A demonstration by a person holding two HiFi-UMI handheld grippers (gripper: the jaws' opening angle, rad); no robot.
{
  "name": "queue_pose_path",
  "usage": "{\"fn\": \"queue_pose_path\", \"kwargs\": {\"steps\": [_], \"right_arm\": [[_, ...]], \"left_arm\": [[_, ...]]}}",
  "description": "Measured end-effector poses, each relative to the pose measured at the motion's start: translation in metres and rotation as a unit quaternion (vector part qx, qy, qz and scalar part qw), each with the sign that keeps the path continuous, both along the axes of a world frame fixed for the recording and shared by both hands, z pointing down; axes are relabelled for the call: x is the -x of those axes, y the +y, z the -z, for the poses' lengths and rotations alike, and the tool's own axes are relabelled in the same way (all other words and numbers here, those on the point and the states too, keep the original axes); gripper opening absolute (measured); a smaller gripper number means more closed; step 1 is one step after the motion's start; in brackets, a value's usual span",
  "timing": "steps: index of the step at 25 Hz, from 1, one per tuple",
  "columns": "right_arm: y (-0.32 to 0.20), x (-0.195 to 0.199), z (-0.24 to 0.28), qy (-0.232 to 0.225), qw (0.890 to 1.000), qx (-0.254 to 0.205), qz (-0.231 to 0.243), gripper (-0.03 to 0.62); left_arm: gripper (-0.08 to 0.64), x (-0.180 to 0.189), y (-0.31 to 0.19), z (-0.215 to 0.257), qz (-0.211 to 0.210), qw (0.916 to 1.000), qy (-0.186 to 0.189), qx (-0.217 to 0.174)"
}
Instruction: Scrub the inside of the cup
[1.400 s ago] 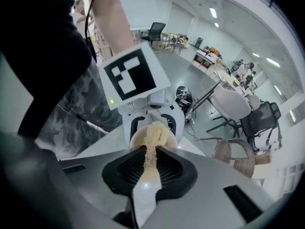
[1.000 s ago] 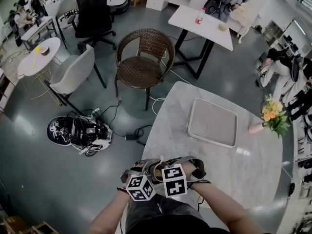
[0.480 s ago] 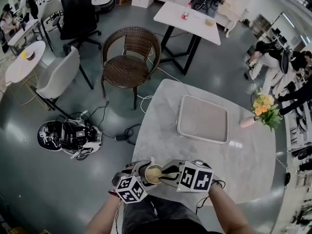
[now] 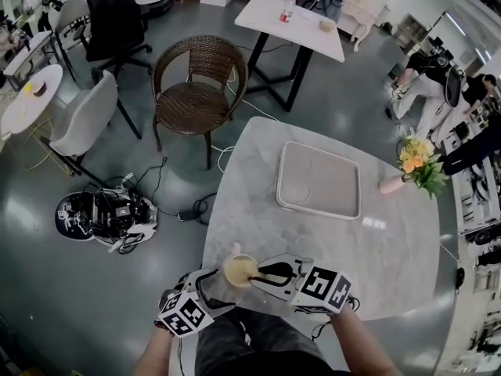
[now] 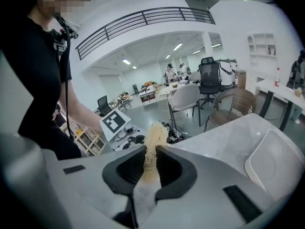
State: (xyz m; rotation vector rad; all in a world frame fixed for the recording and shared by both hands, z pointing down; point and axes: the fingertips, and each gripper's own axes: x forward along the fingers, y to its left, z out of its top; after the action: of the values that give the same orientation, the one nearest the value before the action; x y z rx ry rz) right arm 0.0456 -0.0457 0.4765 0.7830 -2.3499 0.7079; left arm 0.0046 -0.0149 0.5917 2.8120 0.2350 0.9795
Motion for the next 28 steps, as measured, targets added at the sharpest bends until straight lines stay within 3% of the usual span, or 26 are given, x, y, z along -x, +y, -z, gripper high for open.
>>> {"fn": "queue_pose_path", "kwargs": {"steps": [2,3,5,6,12,20,28], "right_arm": [[-0.001,0.001,0.007,-0.006,1.000,-0.011,0.000,0.060],[-0.001,0.002,0.011,-0.008,1.000,-0.018,0.002,0.060],[0.000,0.003,0.019,-0.011,0.999,-0.031,0.005,0.060],[0.002,0.003,0.023,-0.013,0.999,-0.036,0.007,0.060],[0.044,-0.003,0.036,-0.034,0.998,-0.049,0.011,0.060],[0.134,-0.017,0.021,-0.050,0.998,-0.019,0.020,0.060],[0.190,-0.023,0.020,-0.034,0.997,-0.033,0.056,0.060]], "left_arm": [[0.404,0.010,0.007,0.007,0.026,0.9996,0.010,-0.002],[0.318,0.014,0.007,0.012,0.048,0.9986,0.018,-0.007],[0.058,0.021,0.007,0.019,0.095,0.9949,0.033,-0.011],[0.042,0.023,0.011,0.020,0.108,0.9934,0.036,-0.008],[0.014,0.004,0.043,0.033,0.143,0.9886,0.035,-0.032],[0.014,-0.044,0.097,0.046,0.160,0.9856,0.037,-0.041],[0.014,-0.043,0.151,0.041,0.176,0.9833,0.010,-0.044]]}}
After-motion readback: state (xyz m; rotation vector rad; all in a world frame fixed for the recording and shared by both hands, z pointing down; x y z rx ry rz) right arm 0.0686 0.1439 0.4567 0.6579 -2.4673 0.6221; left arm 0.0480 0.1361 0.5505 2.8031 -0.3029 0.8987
